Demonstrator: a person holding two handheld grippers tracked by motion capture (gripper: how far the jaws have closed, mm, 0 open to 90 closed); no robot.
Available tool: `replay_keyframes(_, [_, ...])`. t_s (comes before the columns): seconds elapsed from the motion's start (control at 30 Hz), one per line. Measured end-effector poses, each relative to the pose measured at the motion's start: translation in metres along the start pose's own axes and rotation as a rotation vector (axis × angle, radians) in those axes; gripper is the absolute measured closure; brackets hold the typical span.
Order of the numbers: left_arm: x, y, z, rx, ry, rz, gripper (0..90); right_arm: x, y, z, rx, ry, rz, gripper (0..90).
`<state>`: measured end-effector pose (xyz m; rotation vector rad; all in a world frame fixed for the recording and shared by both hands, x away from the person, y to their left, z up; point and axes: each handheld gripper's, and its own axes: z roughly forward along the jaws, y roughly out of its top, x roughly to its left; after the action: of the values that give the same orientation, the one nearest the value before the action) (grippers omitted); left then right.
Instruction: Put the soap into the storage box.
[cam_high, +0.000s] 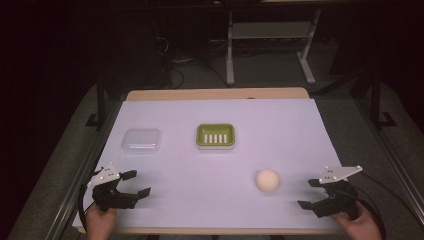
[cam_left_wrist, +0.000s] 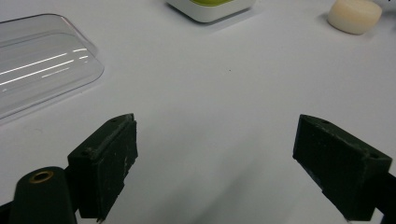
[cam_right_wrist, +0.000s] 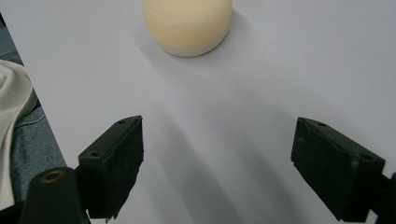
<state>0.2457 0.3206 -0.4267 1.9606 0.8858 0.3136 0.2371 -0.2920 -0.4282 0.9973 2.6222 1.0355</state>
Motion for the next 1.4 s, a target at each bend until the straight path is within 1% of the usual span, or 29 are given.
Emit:
replay_keyframes(0.07, [0.0,0.0,0.0,0.001,-0.011,0.006,13.0,0.0,-0.001,-0.002,-0.002,0.0,0.006,16.4])
replay_keyframes(0.17, [0.0,0.001,-0.001,0.0,-0.013,0.016,13.0,0.0,-0.001,-0.004,-0.009,0.001,0.003,16.4])
replay_keyframes(0.3, [0.0,0.001,0.0,-0.001,-0.015,0.012,13.0,0.001,0.001,-0.006,-0.019,-0.001,-0.015,16.4])
replay_keyframes(0.33, [0.001,0.001,0.0,-0.002,-0.016,0.009,13.0,0.002,0.002,-0.006,-0.019,0.001,-0.011,16.4])
replay_keyframes(0.53, [0.0,0.001,0.001,0.002,-0.023,0.008,13.0,0.004,0.006,-0.001,-0.001,0.004,-0.025,16.3])
replay_keyframes(0.67, [0.001,0.001,0.002,0.006,-0.029,0.017,13.0,0.005,0.008,0.002,0.007,0.008,-0.031,16.3])
replay_keyframes(0.7, [0.0,0.001,0.003,0.007,-0.031,0.013,13.0,0.005,0.009,0.003,0.011,0.006,-0.031,16.3])
replay_keyframes(1.03, [0.0,0.001,0.002,0.004,-0.03,0.013,13.0,0.006,0.015,0.004,0.01,0.018,-0.032,16.3])
replay_keyframes(1.27, [0.0,0.001,0.003,0.01,-0.031,0.011,13.0,0.007,0.025,0.007,0.013,0.03,-0.038,16.1])
replay_keyframes(1.3, [0.0,0.001,0.003,0.01,-0.031,0.011,13.0,0.006,0.027,0.008,0.011,0.029,-0.047,15.8])
replay_keyframes(1.33, [0.0,0.001,0.003,0.01,-0.031,0.009,13.0,0.007,0.029,0.009,0.015,0.032,-0.041,15.6])
replay_keyframes(1.4, [0.0,0.001,0.002,0.008,-0.032,0.008,13.0,0.006,0.031,0.011,0.023,0.03,-0.05,15.1])
